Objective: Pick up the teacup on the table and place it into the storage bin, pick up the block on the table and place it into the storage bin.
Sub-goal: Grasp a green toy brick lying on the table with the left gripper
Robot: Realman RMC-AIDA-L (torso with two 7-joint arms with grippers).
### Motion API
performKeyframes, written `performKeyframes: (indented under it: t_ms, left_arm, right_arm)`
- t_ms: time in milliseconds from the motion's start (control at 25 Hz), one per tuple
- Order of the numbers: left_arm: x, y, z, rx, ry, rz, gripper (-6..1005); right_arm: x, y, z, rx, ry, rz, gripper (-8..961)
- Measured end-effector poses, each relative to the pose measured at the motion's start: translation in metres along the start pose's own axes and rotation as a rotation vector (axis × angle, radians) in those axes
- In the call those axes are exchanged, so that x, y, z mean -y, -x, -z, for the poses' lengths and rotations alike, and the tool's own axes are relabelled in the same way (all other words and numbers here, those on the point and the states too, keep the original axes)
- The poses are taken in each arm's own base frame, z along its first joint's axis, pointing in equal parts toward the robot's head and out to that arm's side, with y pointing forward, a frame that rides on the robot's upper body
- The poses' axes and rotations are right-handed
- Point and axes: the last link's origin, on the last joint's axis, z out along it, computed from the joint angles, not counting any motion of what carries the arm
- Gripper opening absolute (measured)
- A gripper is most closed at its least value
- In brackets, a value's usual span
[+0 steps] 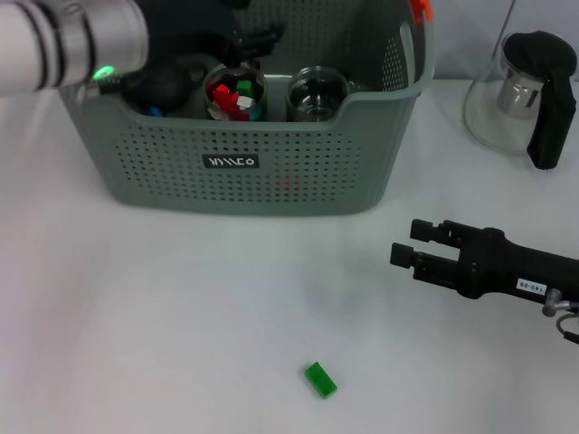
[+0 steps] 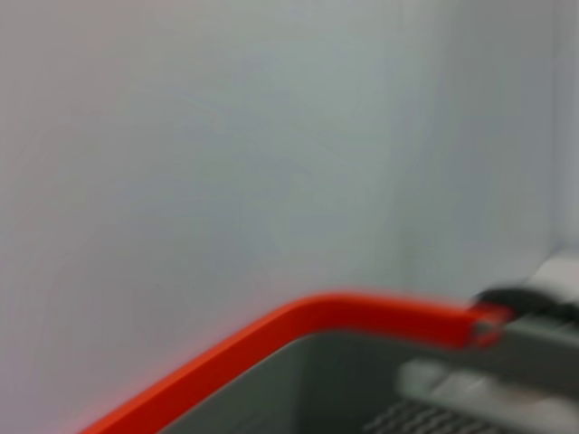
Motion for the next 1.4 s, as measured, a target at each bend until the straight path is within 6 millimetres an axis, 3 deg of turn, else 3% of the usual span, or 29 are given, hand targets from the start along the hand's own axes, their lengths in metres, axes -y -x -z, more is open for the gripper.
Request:
performKeyframes:
  t_ms: [80, 240, 400, 600, 880, 1400]
  left_arm:
    - [-0.014, 0.003, 0.017, -0.059, 0.087, -0.01, 455]
    - [-0.053, 0.052, 0.044, -0.088, 0.277, -0.11, 539]
    - [-0.09, 0.109, 0.054, -0.021, 0.405, -0.111, 619]
    - [-0.121, 0.146, 0.059, 0.051, 0.497, -0.083, 693]
    - [-0.142, 0.155, 0.054, 0.062, 0.584, -0.124, 689]
    - [-0.158, 0.165, 0.038, 0.103, 0.616, -0.184, 688]
  right_arm:
    - [0.0, -0.001, 0.0, 0.0, -0.001, 0.0, 714]
    - [0.0, 0.0, 0.0, 0.001, -0.003, 0.002, 714]
    - [0.002, 0.002, 0.0, 0.002, -0.003, 0.005, 714]
    - [0.002, 0.003, 0.0, 0.004, -0.006, 0.006, 714]
    - [0.002, 0.003, 0.0, 0.001, -0.006, -0.009, 714]
    - [0.003, -0.001, 0.002, -0.004, -0.018, -0.017, 715]
